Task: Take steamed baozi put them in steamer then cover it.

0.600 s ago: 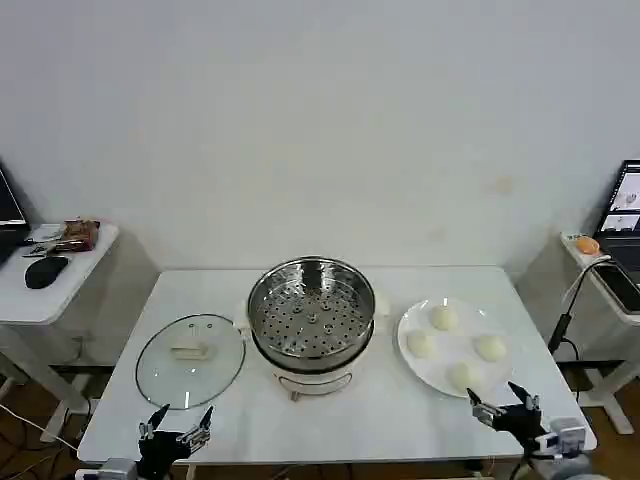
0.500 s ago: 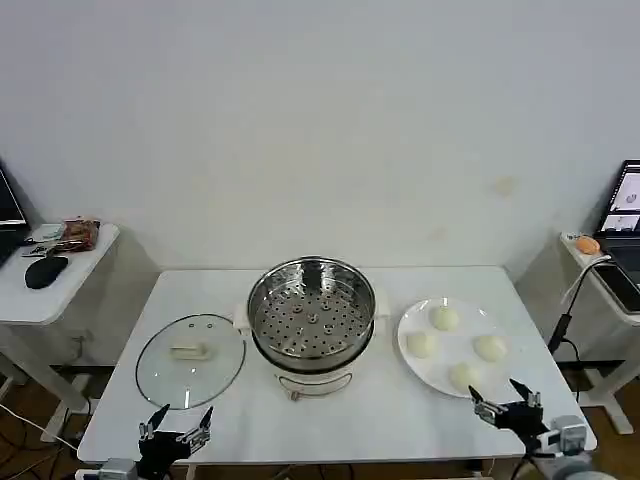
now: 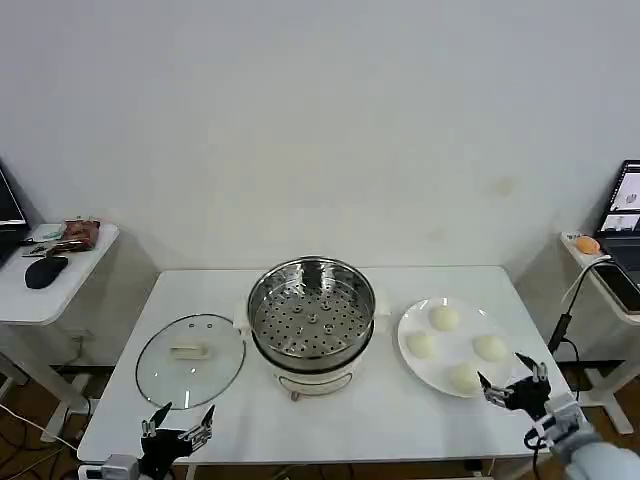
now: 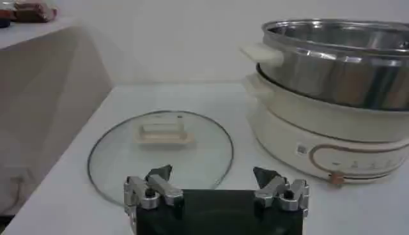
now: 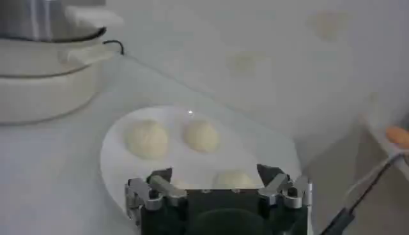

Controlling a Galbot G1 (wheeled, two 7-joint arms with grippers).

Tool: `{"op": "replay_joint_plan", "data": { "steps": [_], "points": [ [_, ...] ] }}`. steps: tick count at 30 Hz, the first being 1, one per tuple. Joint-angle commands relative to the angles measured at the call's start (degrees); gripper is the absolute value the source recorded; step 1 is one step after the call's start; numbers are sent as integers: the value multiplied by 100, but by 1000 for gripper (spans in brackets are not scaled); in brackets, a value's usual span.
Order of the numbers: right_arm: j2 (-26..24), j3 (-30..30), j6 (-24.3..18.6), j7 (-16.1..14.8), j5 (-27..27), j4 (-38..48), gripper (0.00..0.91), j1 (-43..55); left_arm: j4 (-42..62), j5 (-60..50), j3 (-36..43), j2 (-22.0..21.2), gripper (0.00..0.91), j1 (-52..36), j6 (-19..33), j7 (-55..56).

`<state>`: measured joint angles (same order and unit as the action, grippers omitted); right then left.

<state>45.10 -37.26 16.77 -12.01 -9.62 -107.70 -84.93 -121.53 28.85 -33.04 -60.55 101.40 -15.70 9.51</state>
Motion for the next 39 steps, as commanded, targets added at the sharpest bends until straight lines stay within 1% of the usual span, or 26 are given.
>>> {"op": "replay_joint_plan", "data": {
  "steps": [1, 6, 8, 10, 11, 12, 13, 14, 18, 21, 22, 24, 25, 27, 29, 30, 32, 34, 35, 37, 39],
  "points": [
    [-994, 1052, -174, -555, 447, 822, 907, 1373, 9, 4, -4, 7, 907, -46, -41, -8],
    [-1341, 1609, -235, -1047, 684, 1310, 907, 2237, 29, 24, -14, -12, 907, -134, -87, -27],
    [-1442, 1956, -246, -1149, 742, 1445, 907, 2553, 70, 19, -14, -30, 907, -165, -93, -31],
    [-1517, 2409, -259, -1249, 773, 1662, 907, 2864, 103, 20, -19, -41, 907, -182, -109, -43],
    [-1515, 2692, -282, -1288, 805, 1796, 907, 3159, 118, 20, -20, -44, 907, -192, -115, -46],
    [-1502, 3154, -329, -1330, 859, 1987, 907, 3536, 121, 20, -20, -52, 907, -199, -120, -50],
    [-1489, 3348, -364, -1374, 884, 2094, 907, 3869, 132, 21, -20, -55, 907, -208, -123, -57],
    [-1480, 3746, -414, -1475, 976, 2335, 907, 4339, 137, 21, -21, -60, 907, -216, -126, -62],
    [-1462, 4790, -441, -1691, 973, 2743, 907, 5320, 149, 23, -36, -45, 907, -226, -139, -74],
    [-1374, 5316, -432, -1843, 939, 2962, 907, 5752, 133, 21, -53, -23, 907, -193, -145, -79],
    [-1329, 5580, -414, -1973, 939, 3065, 907, 5998, 125, 20, -56, -25, 907, -178, -144, -82],
    [-1243, 5968, -447, -2094, 944, 3212, 907, 6390, 115, 19, -60, -38, 907, -161, -145, -79],
    [-1189, 6125, -474, -2119, 897, 3296, 907, 6595, 101, 13, -60, -50, 907, -145, -146, -78],
    [-1068, 6430, -578, -2287, 865, 3485, 907, 6918, 85, 4, -57, -65, 907, -130, -149, -76],
    [-896, 6650, -618, -2360, 882, 3690, 907, 7172, 59, -5, -56, -84, 907, -116, -158, -77],
    [-732, 6775, -656, -2426, 917, 3889, 907, 7372, 51, -4, -55, -97, 907, -114, -162, -77],
    [-526, 6953, -782, -2649, 992, 4247, 907, 7604, 37, -6, -58, -119, 907, -120, -172, -76],
    [-315, 7220, -881, -2951, 1037, 4511, 907, 7862, 22, -6, -61, -129, 907, -125, -180, -77],
    [-293, 7239, -886, -2982, 1044, 4511, 907, 7876, 16, -2, -64, -134, 907, -126, -181, -77],
    [-183, 7415, -946, -3433, 1095, 4698, 907, 8026, 18, 3, -75, -148, 907, -128, -187, -79],
    [-123, 7444, -994, -3662, 1157, 4838, 907, 8094, 19, 10, -79, -159, 907, -131, -189, -80]
  ]
}}
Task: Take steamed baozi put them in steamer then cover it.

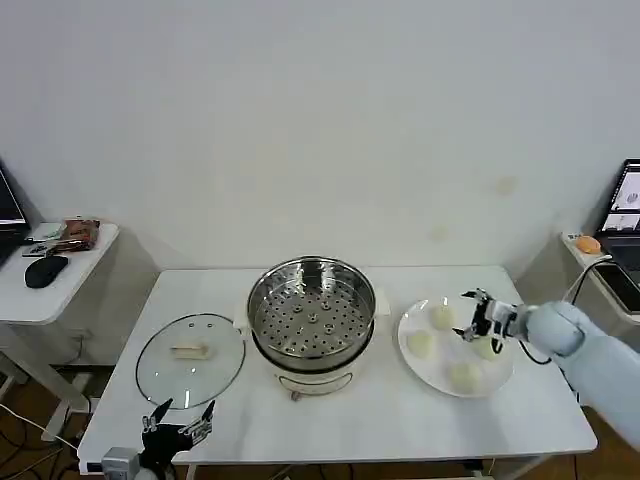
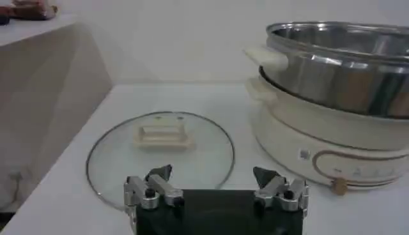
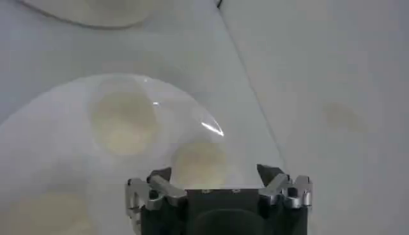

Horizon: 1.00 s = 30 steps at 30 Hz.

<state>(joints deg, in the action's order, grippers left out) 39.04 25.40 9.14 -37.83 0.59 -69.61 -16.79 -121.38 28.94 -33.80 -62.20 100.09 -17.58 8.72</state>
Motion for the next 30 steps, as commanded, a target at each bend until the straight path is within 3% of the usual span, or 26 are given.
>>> {"op": "replay_joint_plan", "data": {
  "steps": [1, 12, 30],
  "points": [
    [565, 1201, -296, -1189, 189, 1194, 907, 1329, 6, 3, -1, -1, 907, -4, -5, -3],
    [1046, 1283, -665, -1831, 639, 2135, 907, 1634, 12, 25, 2, -42, 907, -50, -24, 10],
    [1748, 1116, -1210, -2155, 1186, 3177, 907, 1676, -24, 102, -31, -67, 907, -68, -55, 22]
  ]
}}
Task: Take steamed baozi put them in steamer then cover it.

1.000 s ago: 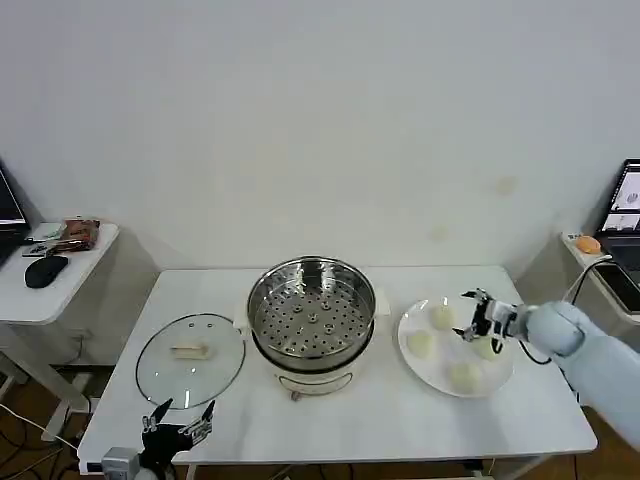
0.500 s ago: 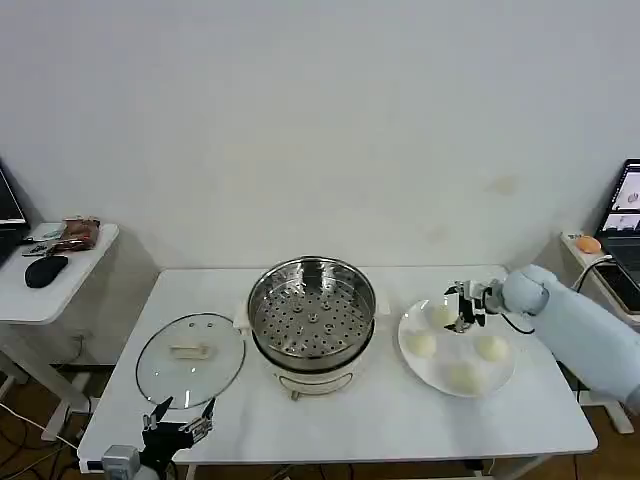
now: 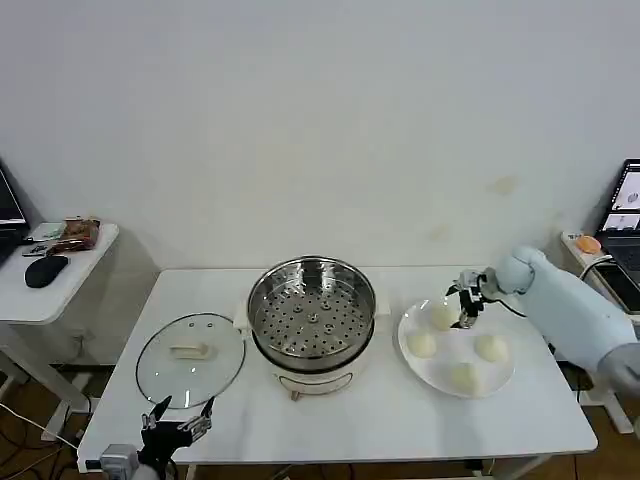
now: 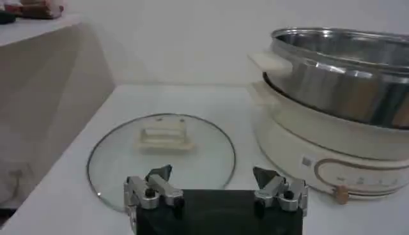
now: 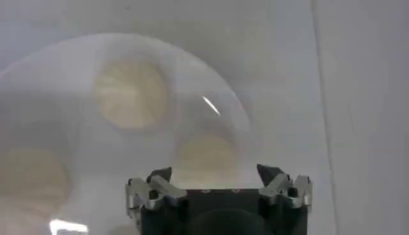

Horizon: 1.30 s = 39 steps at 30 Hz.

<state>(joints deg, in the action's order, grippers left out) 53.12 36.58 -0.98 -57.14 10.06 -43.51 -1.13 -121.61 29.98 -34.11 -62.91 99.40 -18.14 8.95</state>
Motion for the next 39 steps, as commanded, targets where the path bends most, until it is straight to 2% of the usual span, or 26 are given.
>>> {"op": "replay_joint_plan", "data": {
  "steps": [1, 13, 15, 17, 20, 21, 23, 31, 34, 39],
  "points": [
    [355, -4, -202, -221, 240, 574, 907, 104, -2, 1, -1, 0, 907, 0, -2, -1],
    [557, -250, -180, -216, 350, 765, 907, 15, -53, 51, -18, -9, 907, -7, -19, 3],
    [570, -262, -171, -218, 349, 784, 856, 6, -68, 66, -35, -11, 907, 0, -20, 4],
    [584, -287, -158, -212, 349, 810, 756, -1, -78, 73, -45, -16, 907, 4, -22, 2],
    [588, -323, -141, -208, 350, 816, 736, -7, -104, 83, -53, -29, 907, 7, -24, 3],
    [588, -327, -133, -207, 347, 818, 675, -8, -115, 88, -54, -29, 907, 10, -25, 3],
    [591, -341, -123, -204, 366, 836, 625, -13, -129, 89, -55, -29, 907, 16, -26, 3],
    [590, -394, -128, -207, 421, 851, 574, -10, -138, 93, -53, -41, 907, 43, -27, 5],
    [560, -408, -131, -204, 422, 812, 514, -7, -151, 94, -57, -44, 907, 60, -25, 5],
    [412, -425, -149, -193, 391, 596, 504, 16, -160, 96, -77, -59, 907, 69, -25, 14]
  ]
}}
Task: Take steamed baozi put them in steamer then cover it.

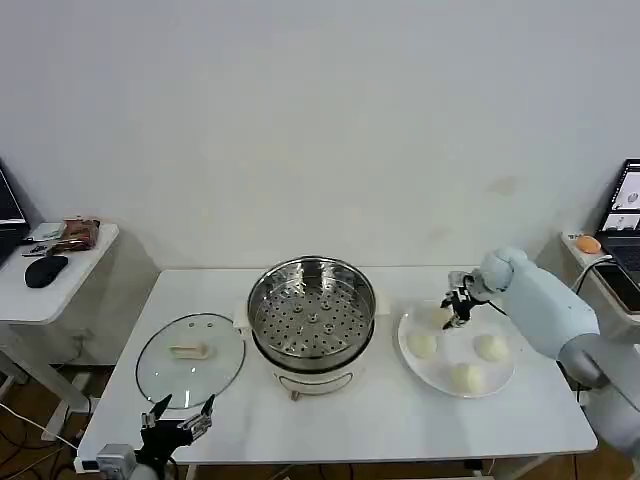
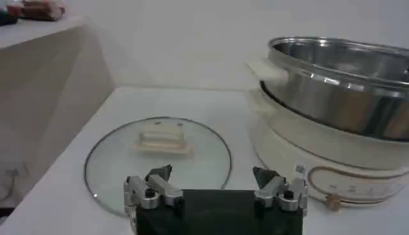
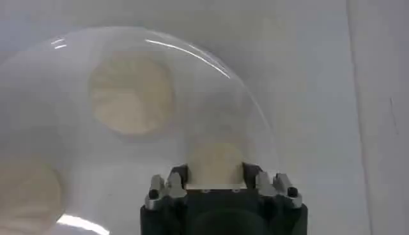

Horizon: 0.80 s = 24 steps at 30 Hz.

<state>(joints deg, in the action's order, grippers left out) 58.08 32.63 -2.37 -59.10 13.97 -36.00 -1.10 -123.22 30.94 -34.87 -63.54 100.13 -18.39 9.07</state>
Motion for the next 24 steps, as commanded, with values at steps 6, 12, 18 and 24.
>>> {"op": "replay_joint_plan", "data": {
  "steps": [6, 12, 18, 24],
  "points": [
    [-496, 115, 13, -6, -234, -839, 514, 156, 33, 0, -32, -13, 907, 31, -1, 23],
    [-1011, 606, 32, 38, -756, -1805, 524, 733, 23, 1, -62, 10, 907, 67, 0, 28],
    [-1279, 1126, -50, 104, -1287, -2496, 524, 1351, 8, 7, -65, 32, 907, 112, 4, 35],
    [-1350, 1644, -124, 111, -1907, -3086, 524, 1993, 44, -8, 9, 40, 907, 121, 11, 44]
  ]
}}
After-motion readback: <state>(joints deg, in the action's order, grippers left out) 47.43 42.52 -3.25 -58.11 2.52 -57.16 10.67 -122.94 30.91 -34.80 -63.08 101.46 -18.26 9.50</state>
